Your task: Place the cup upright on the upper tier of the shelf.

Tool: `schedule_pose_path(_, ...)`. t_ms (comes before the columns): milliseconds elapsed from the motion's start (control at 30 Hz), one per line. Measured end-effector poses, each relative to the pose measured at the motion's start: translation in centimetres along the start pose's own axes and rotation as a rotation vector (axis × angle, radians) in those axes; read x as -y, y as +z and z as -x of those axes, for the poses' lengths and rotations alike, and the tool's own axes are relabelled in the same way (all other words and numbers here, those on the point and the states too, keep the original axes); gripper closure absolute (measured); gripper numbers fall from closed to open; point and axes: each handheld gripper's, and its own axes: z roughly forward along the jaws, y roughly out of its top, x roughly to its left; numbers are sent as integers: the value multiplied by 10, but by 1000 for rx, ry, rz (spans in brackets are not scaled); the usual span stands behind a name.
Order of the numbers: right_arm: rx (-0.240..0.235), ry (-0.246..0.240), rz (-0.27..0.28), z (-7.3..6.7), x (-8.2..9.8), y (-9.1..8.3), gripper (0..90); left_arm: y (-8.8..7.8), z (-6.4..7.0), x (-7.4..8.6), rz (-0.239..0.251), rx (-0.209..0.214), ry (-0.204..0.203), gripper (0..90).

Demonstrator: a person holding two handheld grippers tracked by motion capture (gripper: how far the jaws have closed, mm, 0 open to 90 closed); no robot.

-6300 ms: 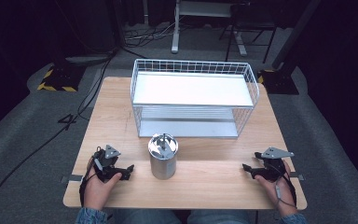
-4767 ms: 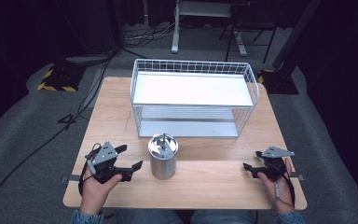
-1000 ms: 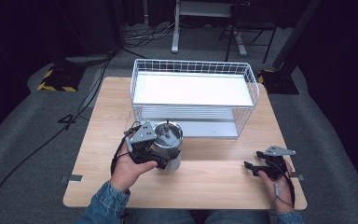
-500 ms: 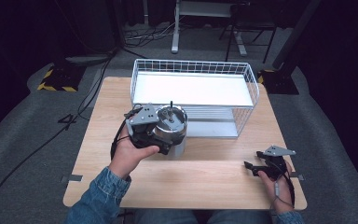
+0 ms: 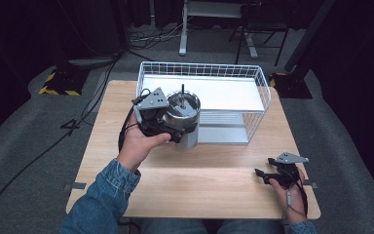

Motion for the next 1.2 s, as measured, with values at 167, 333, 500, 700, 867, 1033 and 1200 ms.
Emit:
schedule_pose_path(167,2,-3,1,0,0,0,240,0,-6,-16,16,2,5,33)
schedule_pose_path(333,3,-4,1,0,0,0,241,5,-13,-32,23,2,1,33)
schedule_pose_path(500,4,-4,2,-1,0,0,241,8,-18,-44,41,9,-12,34)
schedule_pose_path(700,4,-10,4,-1,0,0,244,16,-23,-65,56,-8,-14,33)
schedule_pose_path(867,4,-14,6,-1,0,0,248,23,-28,-80,48,-23,-3,34)
schedule_pose_path(1033,0,-13,7,-1,0,0,249,31,-33,-93,70,-37,-6,33)
schedule_pose_path(1200,0,-11,8,-2,0,0,249,41,-41,-100,74,-80,-14,33)
